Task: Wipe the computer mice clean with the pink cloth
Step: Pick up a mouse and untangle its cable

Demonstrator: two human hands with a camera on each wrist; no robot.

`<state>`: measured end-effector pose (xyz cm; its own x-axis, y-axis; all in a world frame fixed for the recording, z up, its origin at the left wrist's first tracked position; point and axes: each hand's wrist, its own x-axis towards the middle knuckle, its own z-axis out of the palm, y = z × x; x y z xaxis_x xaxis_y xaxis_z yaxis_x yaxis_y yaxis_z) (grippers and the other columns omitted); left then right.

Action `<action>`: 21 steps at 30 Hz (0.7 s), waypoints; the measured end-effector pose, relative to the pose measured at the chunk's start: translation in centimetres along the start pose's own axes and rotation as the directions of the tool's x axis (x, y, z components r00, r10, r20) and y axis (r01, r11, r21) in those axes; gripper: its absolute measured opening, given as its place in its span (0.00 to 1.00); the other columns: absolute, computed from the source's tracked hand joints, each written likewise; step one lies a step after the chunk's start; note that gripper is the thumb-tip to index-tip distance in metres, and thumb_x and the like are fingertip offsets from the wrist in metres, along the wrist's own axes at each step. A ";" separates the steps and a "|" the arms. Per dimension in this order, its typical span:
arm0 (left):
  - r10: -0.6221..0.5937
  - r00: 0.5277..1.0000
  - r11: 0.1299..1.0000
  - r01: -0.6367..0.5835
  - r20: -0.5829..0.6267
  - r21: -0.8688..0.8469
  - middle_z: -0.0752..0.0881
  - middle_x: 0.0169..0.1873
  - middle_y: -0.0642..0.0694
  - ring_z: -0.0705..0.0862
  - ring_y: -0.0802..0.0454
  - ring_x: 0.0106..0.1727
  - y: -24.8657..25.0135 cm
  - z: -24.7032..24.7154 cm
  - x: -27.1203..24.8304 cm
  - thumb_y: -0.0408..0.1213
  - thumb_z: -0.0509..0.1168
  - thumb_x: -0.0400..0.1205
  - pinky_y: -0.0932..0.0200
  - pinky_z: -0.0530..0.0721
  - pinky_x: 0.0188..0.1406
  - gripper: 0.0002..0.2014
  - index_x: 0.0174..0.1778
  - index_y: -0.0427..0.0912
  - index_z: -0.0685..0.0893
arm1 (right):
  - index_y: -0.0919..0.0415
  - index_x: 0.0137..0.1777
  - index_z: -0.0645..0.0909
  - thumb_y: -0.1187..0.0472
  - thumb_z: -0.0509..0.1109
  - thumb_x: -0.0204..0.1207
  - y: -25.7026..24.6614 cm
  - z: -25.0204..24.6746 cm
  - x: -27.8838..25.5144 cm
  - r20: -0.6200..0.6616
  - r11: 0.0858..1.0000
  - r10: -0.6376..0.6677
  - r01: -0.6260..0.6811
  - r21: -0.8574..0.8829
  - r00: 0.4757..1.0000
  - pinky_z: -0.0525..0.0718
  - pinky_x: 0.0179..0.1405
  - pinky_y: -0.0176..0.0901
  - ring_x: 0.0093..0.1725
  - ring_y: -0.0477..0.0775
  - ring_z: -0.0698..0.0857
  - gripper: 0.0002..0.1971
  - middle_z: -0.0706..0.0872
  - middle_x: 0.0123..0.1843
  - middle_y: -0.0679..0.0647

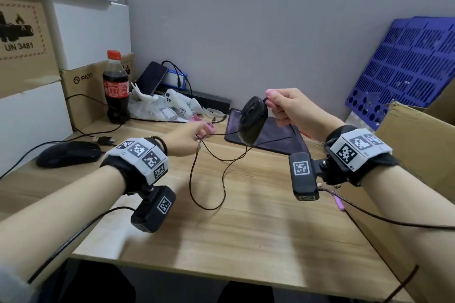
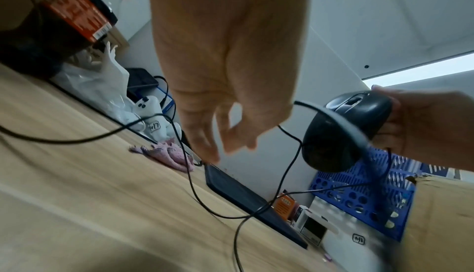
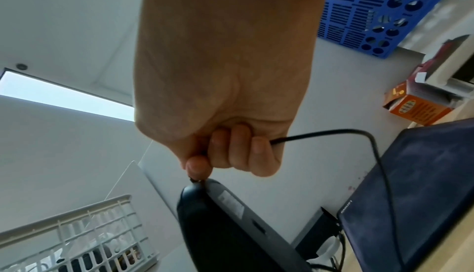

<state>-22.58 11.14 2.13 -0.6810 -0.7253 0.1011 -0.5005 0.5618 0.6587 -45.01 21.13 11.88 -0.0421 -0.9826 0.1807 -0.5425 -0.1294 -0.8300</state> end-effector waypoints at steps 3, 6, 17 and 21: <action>0.060 0.987 0.957 -0.100 -0.152 -0.273 0.79 0.65 0.48 0.80 0.53 0.65 1.9 -1.2 0.1 0.28 0.67 0.81 0.68 0.79 0.53 0.24 0.73 0.44 0.72 | 0.55 0.32 0.66 0.55 0.56 0.89 -0.8 -0.2 0.5 0.007 0.999 -0.017 0.017 0.032 1.000 0.59 0.24 0.34 0.27 0.47 0.56 0.20 0.59 0.29 0.49; 0.153 0.979 0.874 -0.199 -0.136 -0.443 0.76 0.71 0.48 0.74 0.54 0.73 4.5 -2.2 0.3 0.24 0.62 0.79 0.65 0.76 0.66 0.30 0.78 0.42 0.67 | 0.56 0.31 0.65 0.56 0.55 0.89 -2.0 0.0 0.8 0.003 0.996 -0.055 0.054 0.074 0.998 0.54 0.28 0.40 0.28 0.48 0.55 0.21 0.60 0.28 0.48; 0.183 0.963 0.789 -0.263 -0.196 -0.555 0.85 0.44 0.47 0.85 0.55 0.41 7.8 -3.6 0.1 0.37 0.72 0.80 0.58 0.84 0.39 0.14 0.60 0.45 0.79 | 0.57 0.35 0.70 0.56 0.51 0.90 -3.9 0.1 1.8 -0.057 0.988 -0.109 0.115 0.107 0.992 0.58 0.22 0.36 0.24 0.45 0.57 0.19 0.60 0.24 0.45; 0.162 0.964 0.678 -0.265 -0.213 -0.685 0.83 0.42 0.48 0.84 0.59 0.41 7.9 -3.9 0.1 0.38 0.70 0.82 0.63 0.83 0.40 0.13 0.60 0.42 0.78 | 0.58 0.40 0.76 0.56 0.50 0.90 -2.5 1.5 1.7 -0.095 0.998 -0.061 0.060 -0.022 0.994 0.61 0.21 0.37 0.22 0.45 0.62 0.19 0.66 0.24 0.44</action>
<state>-24.51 14.00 10.28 -0.6234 -0.6926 0.3629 0.2076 0.3009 0.9308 -42.48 19.59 13.44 -0.0878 -0.9558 0.2805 -0.5625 -0.1848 -0.8059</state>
